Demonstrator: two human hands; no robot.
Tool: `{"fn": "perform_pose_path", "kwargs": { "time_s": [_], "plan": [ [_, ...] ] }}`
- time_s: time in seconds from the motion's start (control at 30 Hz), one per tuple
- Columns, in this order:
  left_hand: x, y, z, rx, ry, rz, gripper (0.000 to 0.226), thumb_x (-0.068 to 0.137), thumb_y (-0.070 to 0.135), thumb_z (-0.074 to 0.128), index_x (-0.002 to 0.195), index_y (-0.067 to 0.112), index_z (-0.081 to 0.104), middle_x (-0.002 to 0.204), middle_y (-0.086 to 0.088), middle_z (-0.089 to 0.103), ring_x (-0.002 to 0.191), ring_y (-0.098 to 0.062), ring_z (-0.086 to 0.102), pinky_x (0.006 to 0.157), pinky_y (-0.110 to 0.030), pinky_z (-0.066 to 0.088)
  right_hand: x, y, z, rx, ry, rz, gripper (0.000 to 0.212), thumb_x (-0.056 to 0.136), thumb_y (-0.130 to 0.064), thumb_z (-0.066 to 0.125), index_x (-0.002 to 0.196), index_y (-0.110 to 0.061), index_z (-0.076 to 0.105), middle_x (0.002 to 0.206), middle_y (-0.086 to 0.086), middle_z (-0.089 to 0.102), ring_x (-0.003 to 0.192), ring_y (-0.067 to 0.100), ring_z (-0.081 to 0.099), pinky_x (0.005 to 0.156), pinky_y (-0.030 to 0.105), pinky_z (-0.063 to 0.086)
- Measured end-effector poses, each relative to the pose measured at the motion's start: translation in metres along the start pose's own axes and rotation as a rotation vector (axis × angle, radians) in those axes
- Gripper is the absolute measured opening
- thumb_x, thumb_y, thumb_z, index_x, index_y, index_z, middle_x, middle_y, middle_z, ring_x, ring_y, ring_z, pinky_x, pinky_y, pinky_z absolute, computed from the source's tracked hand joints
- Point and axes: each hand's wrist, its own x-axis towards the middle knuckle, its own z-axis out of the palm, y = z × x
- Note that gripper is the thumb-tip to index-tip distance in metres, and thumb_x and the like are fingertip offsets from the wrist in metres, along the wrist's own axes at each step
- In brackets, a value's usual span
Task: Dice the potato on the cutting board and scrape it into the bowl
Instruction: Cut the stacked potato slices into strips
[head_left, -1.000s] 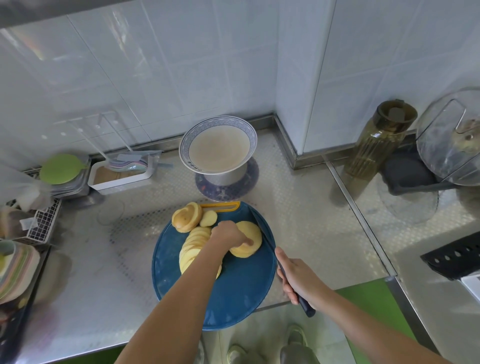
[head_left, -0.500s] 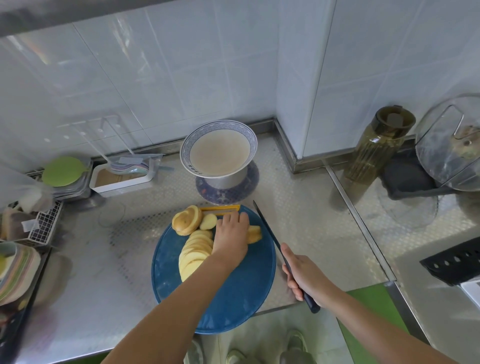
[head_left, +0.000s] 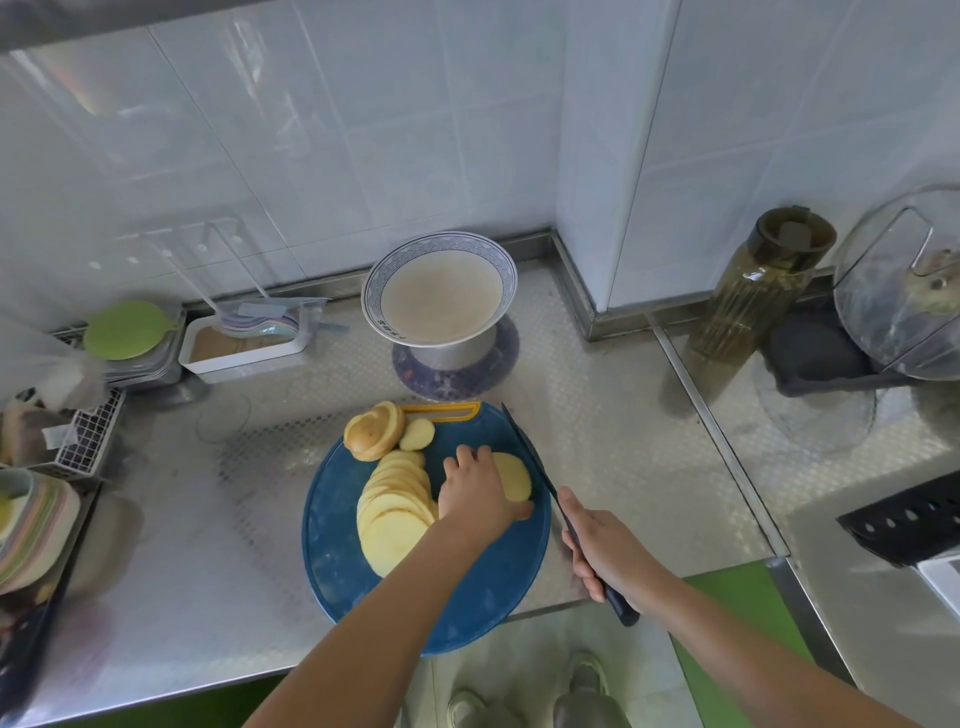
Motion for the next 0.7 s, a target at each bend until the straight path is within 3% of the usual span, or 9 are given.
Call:
{"fn": "perform_pose_path", "kwargs": {
  "time_s": [0.13, 0.3, 0.5, 0.7],
  "plan": [
    [0.001, -0.004, 0.003, -0.027, 0.003, -0.026, 0.092, 0.074, 0.048, 0.074, 0.141, 0.007, 0.027, 0.136, -0.009, 0.035, 0.126, -0.028, 0.034, 0.103, -0.035, 0.038, -0.001, 0.005, 0.005, -0.007, -0.011, 0.016, 0.061, 0.099, -0.061, 0.033, 0.059, -0.015, 0.032, 0.042, 0.002, 0.033, 0.031, 0.016, 0.032, 0.042, 0.027, 0.029],
    [0.000, -0.003, 0.007, -0.036, 0.024, -0.011, 0.102, 0.079, 0.047, 0.070, 0.151, 0.008, 0.010, 0.146, -0.011, 0.030, 0.132, -0.029, 0.030, 0.108, -0.033, 0.030, -0.001, 0.006, 0.009, -0.003, -0.019, 0.026, 0.060, 0.099, -0.062, 0.032, 0.061, -0.015, 0.033, 0.043, 0.002, 0.033, 0.031, 0.015, 0.032, 0.040, 0.026, 0.028],
    [0.001, -0.005, 0.015, -0.049, 0.034, -0.006, 0.110, 0.077, 0.049, 0.072, 0.152, 0.009, 0.003, 0.151, -0.010, 0.023, 0.136, -0.030, 0.024, 0.113, -0.034, 0.024, 0.000, 0.005, 0.008, 0.073, -0.081, 0.093, 0.060, 0.097, -0.065, 0.034, 0.063, -0.016, 0.035, 0.048, 0.004, 0.035, 0.035, 0.016, 0.033, 0.037, 0.022, 0.030],
    [-0.004, -0.013, 0.034, -0.207, 0.196, -0.002, 0.099, 0.080, 0.045, 0.070, 0.152, 0.014, 0.010, 0.148, -0.007, 0.024, 0.135, -0.026, 0.021, 0.113, -0.031, 0.015, -0.003, 0.007, 0.007, 0.039, -0.125, 0.074, 0.059, 0.098, -0.064, 0.032, 0.063, -0.016, 0.035, 0.047, 0.005, 0.036, 0.034, 0.016, 0.032, 0.038, 0.025, 0.030]
  ]
}}
